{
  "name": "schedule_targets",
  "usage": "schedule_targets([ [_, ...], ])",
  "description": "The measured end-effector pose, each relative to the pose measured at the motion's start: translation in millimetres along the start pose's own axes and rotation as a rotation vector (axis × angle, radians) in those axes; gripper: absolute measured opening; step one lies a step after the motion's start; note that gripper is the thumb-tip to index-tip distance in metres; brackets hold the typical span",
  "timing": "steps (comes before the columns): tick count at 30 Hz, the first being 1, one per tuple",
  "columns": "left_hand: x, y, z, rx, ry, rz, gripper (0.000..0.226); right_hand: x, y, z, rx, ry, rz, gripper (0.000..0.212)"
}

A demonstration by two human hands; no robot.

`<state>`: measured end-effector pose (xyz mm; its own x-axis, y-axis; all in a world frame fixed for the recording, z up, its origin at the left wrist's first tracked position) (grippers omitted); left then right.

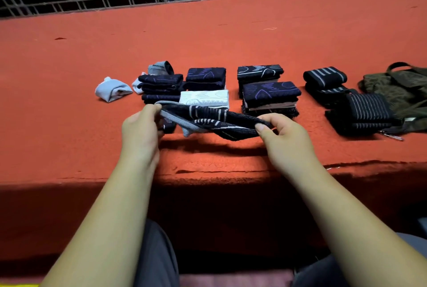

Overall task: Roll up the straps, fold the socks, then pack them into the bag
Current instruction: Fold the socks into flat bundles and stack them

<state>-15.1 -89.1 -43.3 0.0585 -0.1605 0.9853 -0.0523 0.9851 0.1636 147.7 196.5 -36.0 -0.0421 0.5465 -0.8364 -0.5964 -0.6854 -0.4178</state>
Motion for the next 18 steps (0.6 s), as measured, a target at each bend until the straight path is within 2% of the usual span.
schedule_targets([
  [2, 2.7, 21.6, -7.4, -0.269, 0.07, 0.105, 0.019, -2.3, 5.6, -1.8, -0.086, -0.045, 0.031, 0.014],
  [4, 3.0, 35.0, -20.5, -0.515, 0.122, 0.235, 0.021, -5.7, 16.7, -9.1, -0.284, -0.069, 0.11, 0.015],
  [6, 3.1, 40.1, -31.8, -0.701, 0.159, 0.343, 0.017, -8.8, 23.7, -16.4, -0.4, -0.1, 0.145, 0.041],
  [8, 3.0, 38.9, -39.8, -0.814, 0.164, 0.426, 0.021, -7.6, 24.5, -15.7, -0.362, -0.119, 0.099, 0.052],
  [11, 4.9, 26.4, -33.2, -0.718, 0.182, 0.513, 0.037, -6.6, 29.1, -12.2, -0.274, -0.177, -0.072, 0.028],
  [14, 27.9, 24.8, -37.1, -0.529, 0.401, 0.657, 0.045, -6.6, 39.2, -7.5, -0.27, -0.162, -0.141, 0.008],
  [15, 40.3, 33.4, -47.5, -0.526, 0.538, 0.707, 0.043, -6.1, 43.4, -4.9, -0.266, -0.154, -0.171, 0.011],
  [18, 59.3, 67.7, -82.0, -0.562, 0.931, 0.927, 0.037, 0.2, 61.6, 0.5, -0.325, -0.132, -0.393, 0.049],
])
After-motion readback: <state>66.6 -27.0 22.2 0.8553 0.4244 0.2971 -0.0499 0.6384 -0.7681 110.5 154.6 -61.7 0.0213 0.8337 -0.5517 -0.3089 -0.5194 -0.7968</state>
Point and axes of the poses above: each hand's wrist, its own z-axis towards the middle knuckle, its own y-axis out of the palm, x = y × z, the point moved 10 cm from there along z, towards the middle knuckle
